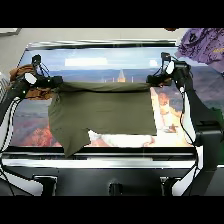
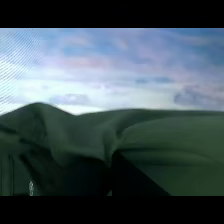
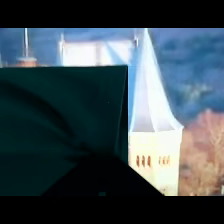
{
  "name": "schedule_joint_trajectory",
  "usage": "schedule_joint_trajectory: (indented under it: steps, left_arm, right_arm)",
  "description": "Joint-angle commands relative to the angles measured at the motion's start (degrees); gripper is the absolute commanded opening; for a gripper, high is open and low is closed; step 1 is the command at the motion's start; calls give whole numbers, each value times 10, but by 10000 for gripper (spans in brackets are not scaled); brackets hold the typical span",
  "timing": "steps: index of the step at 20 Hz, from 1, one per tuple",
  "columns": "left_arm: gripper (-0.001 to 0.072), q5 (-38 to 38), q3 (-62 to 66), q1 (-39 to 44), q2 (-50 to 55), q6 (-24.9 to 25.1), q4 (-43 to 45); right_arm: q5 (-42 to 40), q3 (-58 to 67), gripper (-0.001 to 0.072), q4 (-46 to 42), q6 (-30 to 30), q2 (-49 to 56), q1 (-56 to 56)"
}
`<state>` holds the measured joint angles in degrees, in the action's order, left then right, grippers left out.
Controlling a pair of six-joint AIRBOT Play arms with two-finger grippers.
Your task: Fold the clothes and pants, and hang the long-sleeved shirts on hangers.
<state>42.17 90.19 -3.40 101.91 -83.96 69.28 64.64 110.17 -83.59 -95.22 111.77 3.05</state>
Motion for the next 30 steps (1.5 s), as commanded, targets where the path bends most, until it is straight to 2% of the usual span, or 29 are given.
schedule_joint_trajectory:
  steps: [1, 4, 8, 18, 19, 20, 21, 22, 23, 24, 27, 28, 30]
  left_arm:
    - [15, 89, 0, -14, 3, 0, 8]
    - [15, 191, 0, -29, 2, 0, 9]
    - [15, 270, 0, -33, 2, 0, 22]
    - [19, 257, -1, -33, 18, 0, 33]
    - [36, 257, 0, -33, 19, 0, 33]
    - [121, 257, 0, -33, 18, -6, 34]
    - [315, 260, 4, -35, 16, -15, 34]
    - [600, 272, 16, -41, 13, -22, 34]
    - [710, 280, 31, -50, 5, -31, 35]
    - [710, 287, 44, -63, -9, -40, 35]
    - [710, 329, 55, -125, -78, -56, 53]
    - [710, 360, 50, -154, -103, -56, 70]
    - [710, 362, -24, -231, -170, -73, 30]
  right_arm:
    - [96, 0, 29, -1, -4, 9, 1]
    - [151, 0, 29, -1, -4, 9, 1]
    - [176, -1, 29, -1, -6, 9, 1]
    - [210, -1, 31, 9, -6, 46, 1]
    - [210, -1, 82, 9, -6, 47, 1]
    - [210, -1, 165, 9, -6, 46, 1]
    - [215, -1, 234, 9, -6, 41, 1]
    - [216, -1, 332, 9, -6, 31, 1]
    - [214, -1, 474, 6, -3, 14, -2]
    - [210, -1, 503, -5, 6, -8, -8]
    - [215, -1, 504, -10, 38, -83, -59]
    - [226, -6, 503, 5, 41, -104, -90]
    - [235, -64, 500, 74, 62, -150, -153]
